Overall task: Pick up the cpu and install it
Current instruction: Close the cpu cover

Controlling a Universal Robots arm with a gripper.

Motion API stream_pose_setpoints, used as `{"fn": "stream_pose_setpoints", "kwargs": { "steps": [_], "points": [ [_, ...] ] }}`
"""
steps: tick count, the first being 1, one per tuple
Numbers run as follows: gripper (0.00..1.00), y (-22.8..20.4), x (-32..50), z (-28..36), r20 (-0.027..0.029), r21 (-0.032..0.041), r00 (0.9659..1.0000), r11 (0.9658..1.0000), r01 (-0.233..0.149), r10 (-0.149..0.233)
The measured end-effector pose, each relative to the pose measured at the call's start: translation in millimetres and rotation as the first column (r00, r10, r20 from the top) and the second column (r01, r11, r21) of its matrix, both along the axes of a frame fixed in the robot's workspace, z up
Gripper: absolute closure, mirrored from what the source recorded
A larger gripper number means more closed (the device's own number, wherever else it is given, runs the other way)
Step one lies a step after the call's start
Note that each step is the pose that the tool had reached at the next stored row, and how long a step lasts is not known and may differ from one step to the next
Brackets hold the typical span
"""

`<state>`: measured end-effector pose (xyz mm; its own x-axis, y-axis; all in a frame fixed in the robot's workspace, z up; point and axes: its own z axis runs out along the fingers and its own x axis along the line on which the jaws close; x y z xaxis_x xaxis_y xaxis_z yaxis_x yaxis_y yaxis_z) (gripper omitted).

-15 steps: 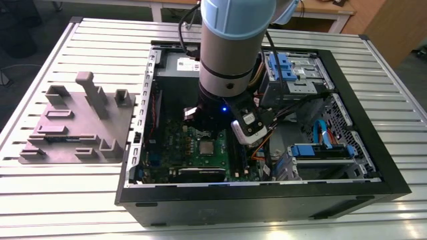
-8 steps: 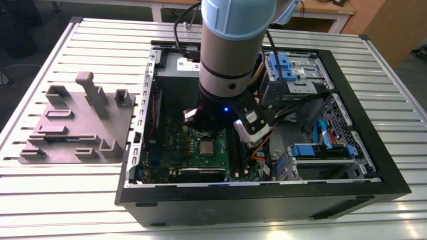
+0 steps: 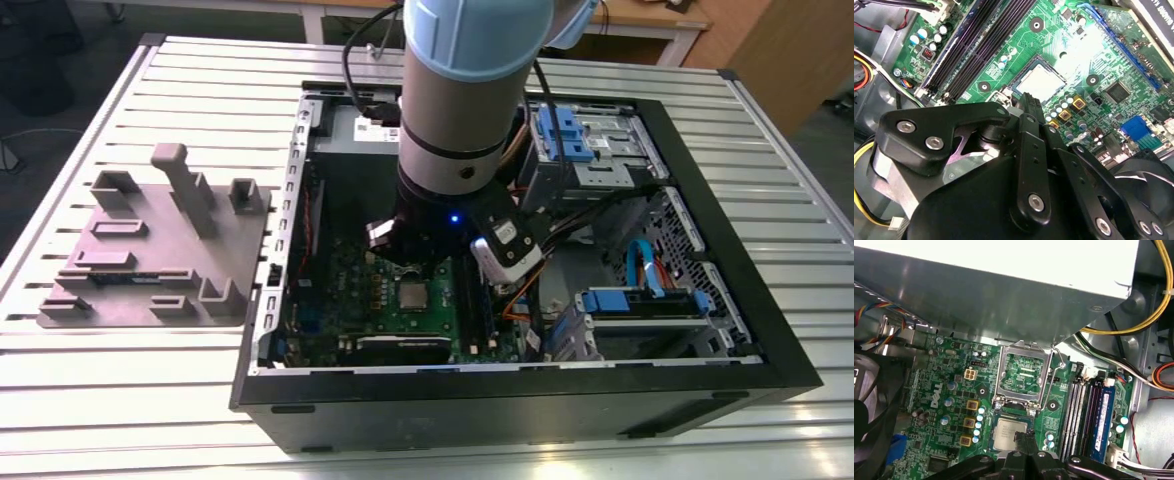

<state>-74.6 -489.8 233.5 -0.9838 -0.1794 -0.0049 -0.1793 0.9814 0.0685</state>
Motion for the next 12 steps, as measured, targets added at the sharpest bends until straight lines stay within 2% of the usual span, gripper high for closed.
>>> {"fn": "stream_pose_setpoints", "kwargs": {
  "steps": [4,8,12],
  "points": [
    [0.9,0.0,0.0,0.0,-0.0001,0.0,1.0,1.0,-0.008,0.008],
    [0.9,0.0,0.0,-0.1,0.0,0.0,0.9972,0.9972,-0.075,0.075],
    [0.9,0.6,1.0,-0.5,0.0003,0.0012,0.9966,0.9966,-0.082,0.082]
  ]
}}
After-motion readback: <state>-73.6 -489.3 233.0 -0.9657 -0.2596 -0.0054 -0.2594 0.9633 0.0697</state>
